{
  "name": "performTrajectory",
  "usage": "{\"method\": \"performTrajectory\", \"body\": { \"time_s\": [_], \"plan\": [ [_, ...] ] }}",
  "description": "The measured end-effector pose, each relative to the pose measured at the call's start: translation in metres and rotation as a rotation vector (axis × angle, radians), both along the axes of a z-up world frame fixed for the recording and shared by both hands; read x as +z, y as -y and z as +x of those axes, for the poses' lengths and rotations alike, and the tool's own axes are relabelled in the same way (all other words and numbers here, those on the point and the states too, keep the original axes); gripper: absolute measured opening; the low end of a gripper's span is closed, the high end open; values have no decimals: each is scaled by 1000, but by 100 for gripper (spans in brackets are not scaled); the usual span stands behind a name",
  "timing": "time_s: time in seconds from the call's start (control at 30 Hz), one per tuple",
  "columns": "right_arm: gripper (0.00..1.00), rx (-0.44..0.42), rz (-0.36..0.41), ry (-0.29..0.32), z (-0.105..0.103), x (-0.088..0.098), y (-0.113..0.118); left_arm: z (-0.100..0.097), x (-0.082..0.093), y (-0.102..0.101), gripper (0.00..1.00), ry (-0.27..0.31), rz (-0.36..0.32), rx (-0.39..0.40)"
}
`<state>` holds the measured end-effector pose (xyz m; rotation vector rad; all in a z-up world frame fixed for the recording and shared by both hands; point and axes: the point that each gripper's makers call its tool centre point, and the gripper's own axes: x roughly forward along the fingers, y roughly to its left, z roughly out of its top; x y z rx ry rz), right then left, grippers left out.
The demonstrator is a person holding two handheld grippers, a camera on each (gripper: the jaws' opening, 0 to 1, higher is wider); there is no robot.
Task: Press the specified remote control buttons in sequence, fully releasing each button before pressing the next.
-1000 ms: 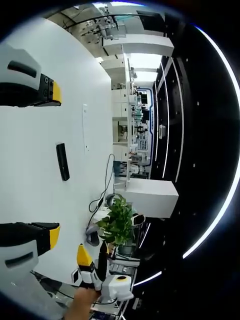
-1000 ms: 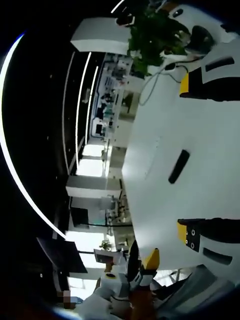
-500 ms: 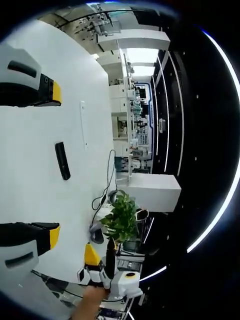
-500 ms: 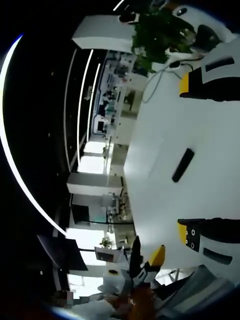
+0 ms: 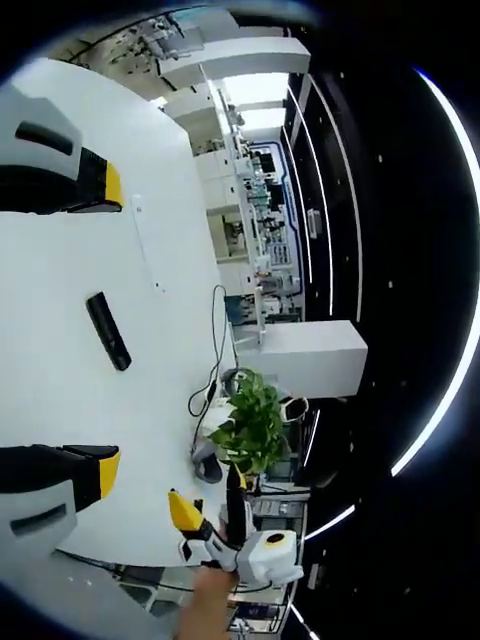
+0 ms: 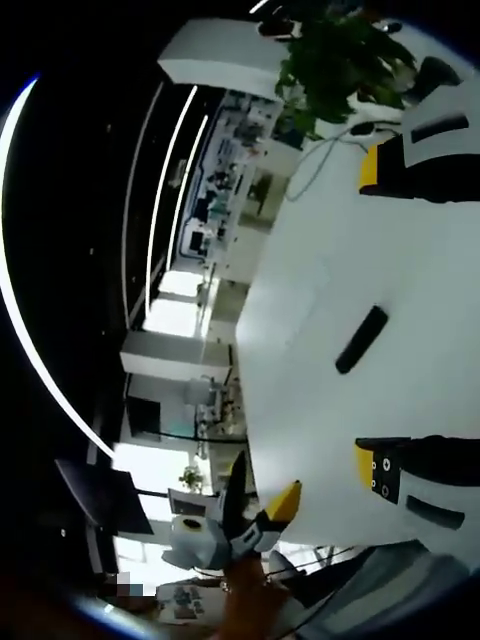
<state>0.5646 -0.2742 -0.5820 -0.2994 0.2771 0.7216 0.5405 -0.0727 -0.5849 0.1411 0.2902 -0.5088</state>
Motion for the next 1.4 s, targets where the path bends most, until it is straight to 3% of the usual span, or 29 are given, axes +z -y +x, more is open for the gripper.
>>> {"method": "performTrajectory", "body": {
  "time_s": [0.27, 0.5, 0.77, 1.07, 1.17, 1.27, 1.4],
  "plan": [
    [99, 46, -69, -8, 18, -13, -2, 21, -24, 2, 100, -42, 72, -69],
    [99, 90, -120, -33, 27, -34, -10, 42, -35, 1, 100, -51, 86, -98],
    [99, 147, -185, -70, 44, -60, -19, 62, -58, 5, 100, -75, 160, -172],
    [99, 189, -237, -93, 69, -79, -28, 86, -77, 6, 99, -102, 161, -201],
    [99, 213, -272, -96, 75, -87, -31, 92, -84, 5, 88, -119, 168, -220],
    [99, 223, -280, -103, 81, -92, -32, 98, -83, 6, 90, -109, 147, -228],
    [99, 237, -294, -108, 87, -97, -33, 106, -91, 6, 93, -108, 173, -254]
  ]
}}
